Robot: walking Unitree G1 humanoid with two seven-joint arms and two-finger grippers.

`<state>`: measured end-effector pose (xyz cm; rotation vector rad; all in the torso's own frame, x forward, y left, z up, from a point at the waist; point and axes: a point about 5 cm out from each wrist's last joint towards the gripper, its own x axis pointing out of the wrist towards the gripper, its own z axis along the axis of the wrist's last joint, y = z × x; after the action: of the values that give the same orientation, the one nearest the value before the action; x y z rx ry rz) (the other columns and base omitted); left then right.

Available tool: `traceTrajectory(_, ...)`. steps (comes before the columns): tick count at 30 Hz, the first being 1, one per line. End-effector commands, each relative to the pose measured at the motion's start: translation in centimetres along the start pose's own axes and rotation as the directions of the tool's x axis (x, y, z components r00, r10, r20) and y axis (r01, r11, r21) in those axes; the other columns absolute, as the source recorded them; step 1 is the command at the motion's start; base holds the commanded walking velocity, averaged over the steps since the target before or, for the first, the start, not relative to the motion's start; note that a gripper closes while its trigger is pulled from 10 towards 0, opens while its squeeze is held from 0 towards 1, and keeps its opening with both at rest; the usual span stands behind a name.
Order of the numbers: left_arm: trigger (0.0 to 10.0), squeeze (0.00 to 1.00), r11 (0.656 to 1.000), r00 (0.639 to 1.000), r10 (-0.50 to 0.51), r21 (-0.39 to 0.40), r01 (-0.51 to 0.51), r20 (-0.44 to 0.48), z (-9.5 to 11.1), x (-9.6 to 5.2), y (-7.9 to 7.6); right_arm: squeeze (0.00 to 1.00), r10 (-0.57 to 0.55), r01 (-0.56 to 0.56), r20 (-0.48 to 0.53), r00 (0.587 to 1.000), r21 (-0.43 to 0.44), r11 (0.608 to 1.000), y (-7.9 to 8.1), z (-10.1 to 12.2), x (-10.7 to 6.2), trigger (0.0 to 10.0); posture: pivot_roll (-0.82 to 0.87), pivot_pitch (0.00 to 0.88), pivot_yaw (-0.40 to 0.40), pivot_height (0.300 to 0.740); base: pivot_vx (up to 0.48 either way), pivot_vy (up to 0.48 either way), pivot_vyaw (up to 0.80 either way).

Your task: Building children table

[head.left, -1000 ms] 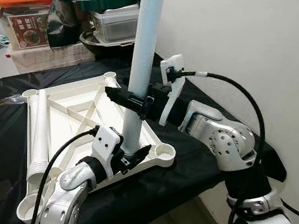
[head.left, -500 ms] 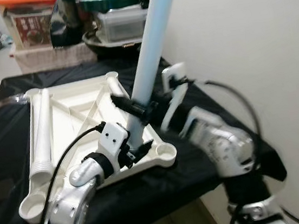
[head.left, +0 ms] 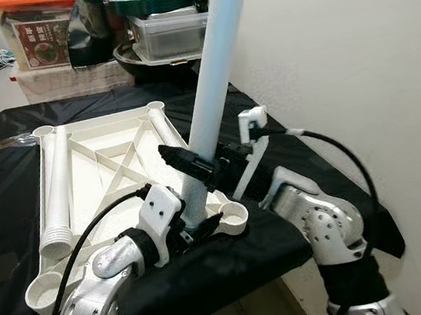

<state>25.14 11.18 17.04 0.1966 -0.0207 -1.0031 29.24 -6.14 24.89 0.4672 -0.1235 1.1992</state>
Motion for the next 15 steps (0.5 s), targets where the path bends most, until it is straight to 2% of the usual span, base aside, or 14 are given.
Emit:
traceTrajectory(1,10.0,0.00,0.974,0.974,-0.226,0.022,0.226,0.005,0.7,0.1,-2.6,0.00,0.132,-0.132,0.012,0.991,-0.029,0.991,1.1,1.5,0.2,10.0,0.07,0.000,-0.084,0.740,0.000,0.000,0.00)
traceTrajectory(3,10.0,0.00,0.974,0.974,-0.226,0.022,0.226,0.005,0.7,0.1,-2.6,0.00,0.132,-0.132,0.012,0.991,-0.029,0.991,1.1,1.5,0.2,10.0,0.07,0.000,-0.084,0.740,0.000,0.000,0.00)
traceTrajectory(6,10.0,0.00,0.963,0.964,-0.267,0.034,0.268,-0.010,0.9,-0.5,-2.6,0.00,0.195,-0.195,-0.015,0.981,-0.028,0.980,1.5,1.4,-0.1,10.0,0.08,0.000,-0.088,0.740,0.000,0.000,0.00)
traceTrajectory(10,10.0,0.00,0.945,0.946,-0.324,0.036,0.325,-0.021,1.4,-0.9,-2.8,0.00,0.315,-0.318,-0.101,0.944,-0.006,0.948,2.8,0.0,-0.7,10.0,0.08,0.000,-0.092,0.740,0.000,0.000,0.00)
traceTrajectory(15,10.0,0.00,0.931,0.932,-0.360,0.045,0.361,-0.029,1.6,-1.0,-3.0,0.00,0.354,-0.357,-0.150,0.923,0.006,0.934,3.1,-1.0,-1.1,10.0,0.08,0.000,-0.089,0.740,0.000,0.000,0.00)
